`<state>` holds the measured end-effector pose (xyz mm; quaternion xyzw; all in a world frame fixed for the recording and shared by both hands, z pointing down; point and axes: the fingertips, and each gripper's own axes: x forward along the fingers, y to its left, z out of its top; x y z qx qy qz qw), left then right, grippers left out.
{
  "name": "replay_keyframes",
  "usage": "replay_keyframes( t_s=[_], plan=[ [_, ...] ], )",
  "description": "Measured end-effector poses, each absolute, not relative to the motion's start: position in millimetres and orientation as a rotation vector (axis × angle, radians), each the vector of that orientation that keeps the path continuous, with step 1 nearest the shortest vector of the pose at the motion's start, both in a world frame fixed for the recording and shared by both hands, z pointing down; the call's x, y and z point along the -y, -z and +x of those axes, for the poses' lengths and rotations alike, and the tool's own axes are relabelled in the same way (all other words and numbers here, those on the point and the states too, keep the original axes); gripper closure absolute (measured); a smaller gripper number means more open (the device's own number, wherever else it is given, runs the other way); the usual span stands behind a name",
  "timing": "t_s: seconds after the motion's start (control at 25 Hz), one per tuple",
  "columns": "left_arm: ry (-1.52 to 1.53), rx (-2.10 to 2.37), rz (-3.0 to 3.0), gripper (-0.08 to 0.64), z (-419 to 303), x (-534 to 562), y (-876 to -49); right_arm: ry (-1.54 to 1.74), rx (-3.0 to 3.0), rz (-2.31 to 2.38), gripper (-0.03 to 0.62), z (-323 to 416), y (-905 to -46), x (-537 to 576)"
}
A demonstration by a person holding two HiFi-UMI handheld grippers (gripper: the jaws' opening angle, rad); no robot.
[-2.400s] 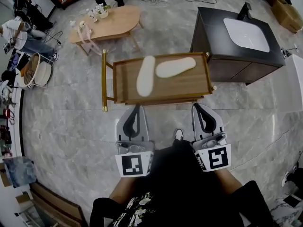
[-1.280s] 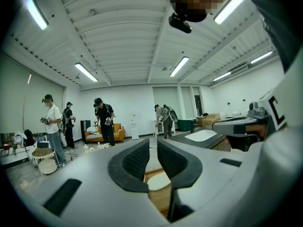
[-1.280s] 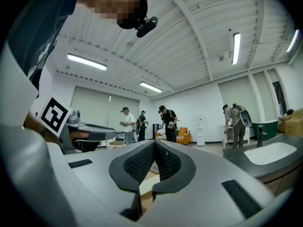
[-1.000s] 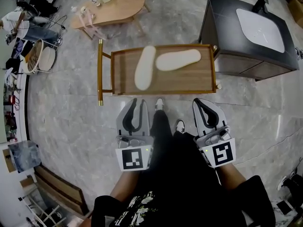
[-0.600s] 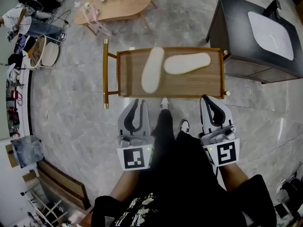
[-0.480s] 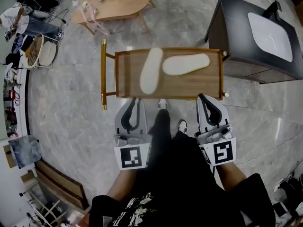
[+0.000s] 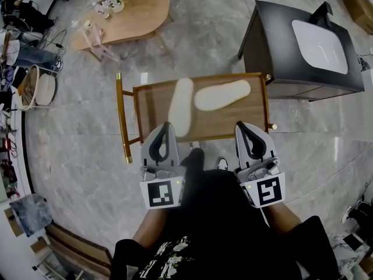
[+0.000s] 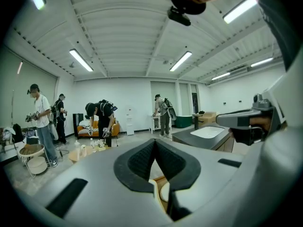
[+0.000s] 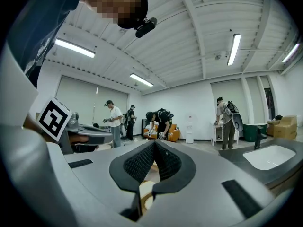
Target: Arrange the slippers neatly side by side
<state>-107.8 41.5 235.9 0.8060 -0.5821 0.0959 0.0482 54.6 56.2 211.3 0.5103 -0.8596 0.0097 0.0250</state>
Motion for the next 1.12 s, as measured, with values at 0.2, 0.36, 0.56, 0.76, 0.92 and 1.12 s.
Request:
replay_keyframes(
  t_s=[0.2,0.36,0.56,0.76,0.92,1.12],
  plan=[
    [-0.308,1.683,2.498,0.555,-114.4,-12.8,-250.7,-0.055,2.599,1.629,0.599,44.1,-218.7,-38.1],
    [-0.316,1.591,2.501,0.555,-122.4,8.0,-272.2,-0.092,2.524,1.684,0.598,38.1,-227.5,-29.1],
    [-0.378,1.487,2.504,0.555,-123.6,23.4,-301.0,-0.105,2.432,1.717,0.599,39.3,-241.3,-19.3],
    [-0.453,1.418,2.468,0.555,-132.7,36.5,-330.9,-0.22,2.387,1.711,0.599,25.6,-262.3,-13.9],
    [-0.496,1.404,2.418,0.555,-129.2,49.1,-352.7,-0.291,2.399,1.646,0.598,21.8,-283.1,-3.2],
    [-0.58,1.385,2.32,0.554,-143.9,53.2,-393.4,-0.359,2.39,1.562,0.598,12.2,-308.2,2.9]
  ],
)
